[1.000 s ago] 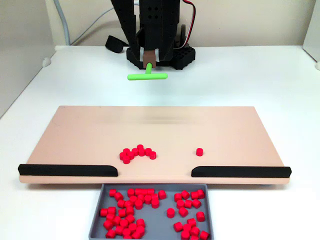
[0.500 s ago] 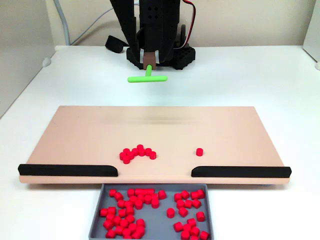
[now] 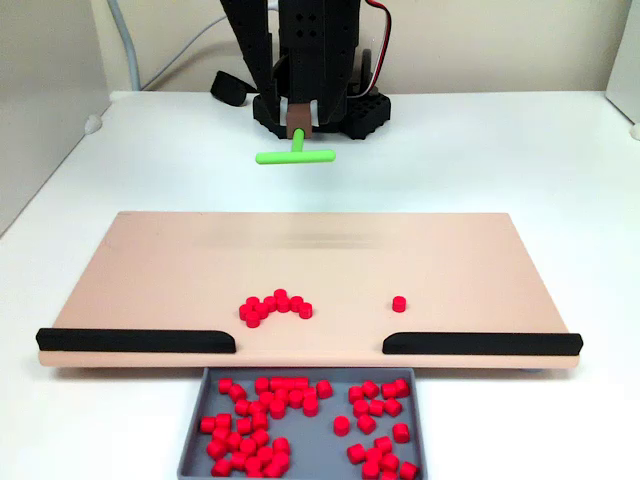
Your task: Gather the left side granules
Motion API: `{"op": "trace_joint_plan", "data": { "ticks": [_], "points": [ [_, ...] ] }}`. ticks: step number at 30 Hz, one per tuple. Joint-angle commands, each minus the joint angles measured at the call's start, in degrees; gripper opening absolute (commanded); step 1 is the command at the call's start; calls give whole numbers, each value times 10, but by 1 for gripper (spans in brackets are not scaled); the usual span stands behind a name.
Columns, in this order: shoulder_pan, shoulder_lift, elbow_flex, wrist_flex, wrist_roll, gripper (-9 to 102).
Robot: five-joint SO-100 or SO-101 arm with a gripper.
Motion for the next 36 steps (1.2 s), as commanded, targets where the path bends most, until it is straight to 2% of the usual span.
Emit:
{"op": "trace_joint_plan", "data": {
  "ticks": [1,14,36],
  "points": [
    [3,6,-4,3,-3,0],
    [9,8,-3,3,50,0],
    [-61,-37,-12,-4,452,0]
  ]
}}
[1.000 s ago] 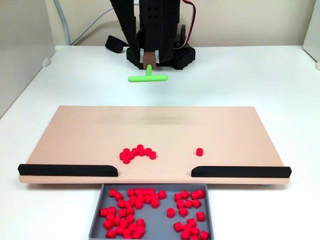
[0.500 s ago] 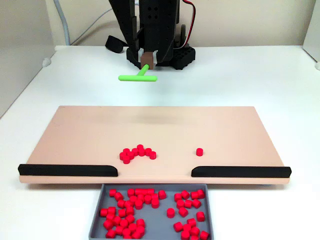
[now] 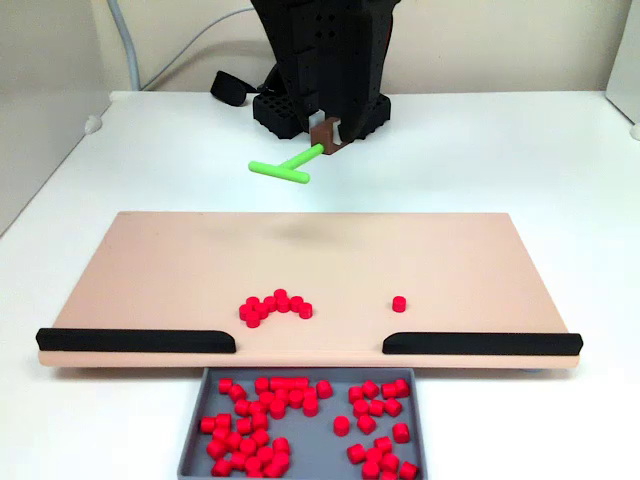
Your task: Gather the left side granules
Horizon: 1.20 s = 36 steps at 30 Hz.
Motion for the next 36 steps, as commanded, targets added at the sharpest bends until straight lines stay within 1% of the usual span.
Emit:
{"op": "trace_joint_plan", "data": {
  "ticks": [1,8,16,27,36],
  "points": [
    [-16,-3,-12,-4,51,0],
    [-91,-39,-38,-4,173,0],
    [-151,-149,-161,-4,295,0],
    [-177,-293,-321,-4,429,0],
    [-185,-328,-350,-3,517,0]
  ]
}}
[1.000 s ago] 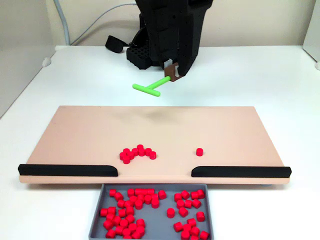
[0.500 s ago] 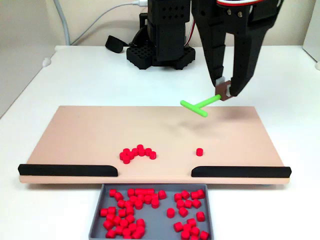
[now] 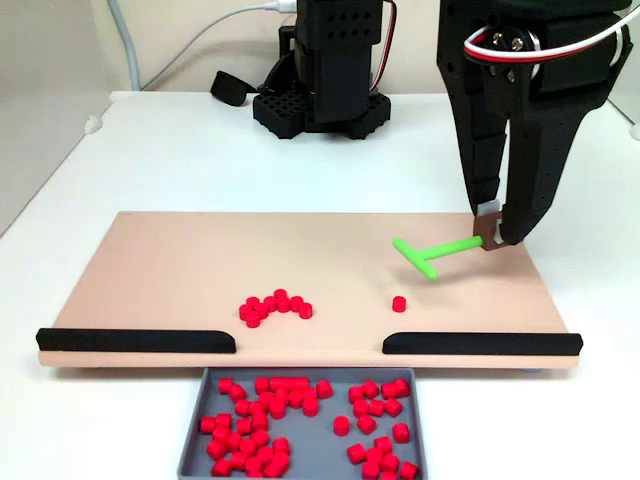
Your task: Gather the left side granules
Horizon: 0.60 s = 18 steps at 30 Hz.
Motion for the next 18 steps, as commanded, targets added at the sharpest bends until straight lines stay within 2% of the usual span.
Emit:
{"op": "trace_joint_plan", "data": {
  "ticks": [1,18],
  "points": [
    [-13,3,-20,-1,23,0],
    [-11,-40,-64,-2,132,0]
  ]
}}
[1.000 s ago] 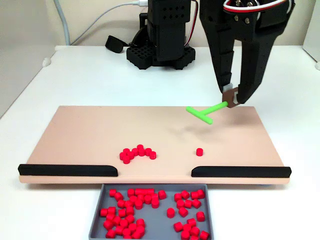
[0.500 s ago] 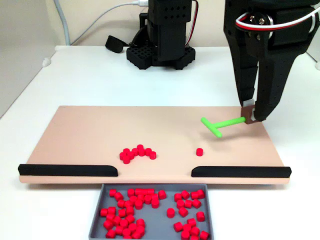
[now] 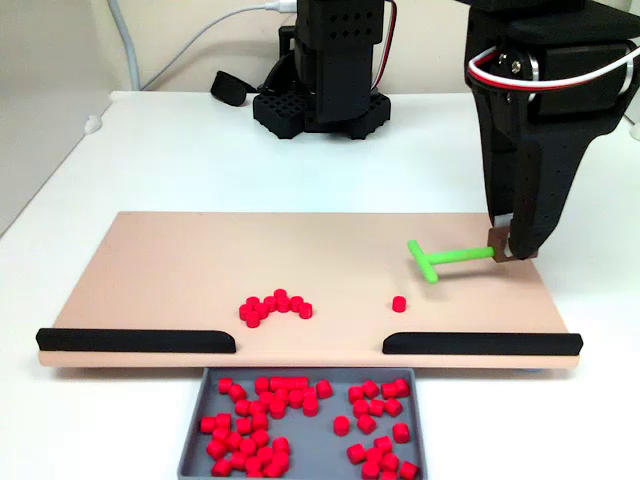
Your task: Gather the left side granules
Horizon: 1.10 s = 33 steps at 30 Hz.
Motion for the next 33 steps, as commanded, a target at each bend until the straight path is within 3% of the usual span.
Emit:
{"op": "trace_joint_plan", "data": {
  "ticks": [1,33],
  "points": [
    [4,-4,-40,-3,4,0],
    [42,-91,-93,-4,13,0]
  ]
}}
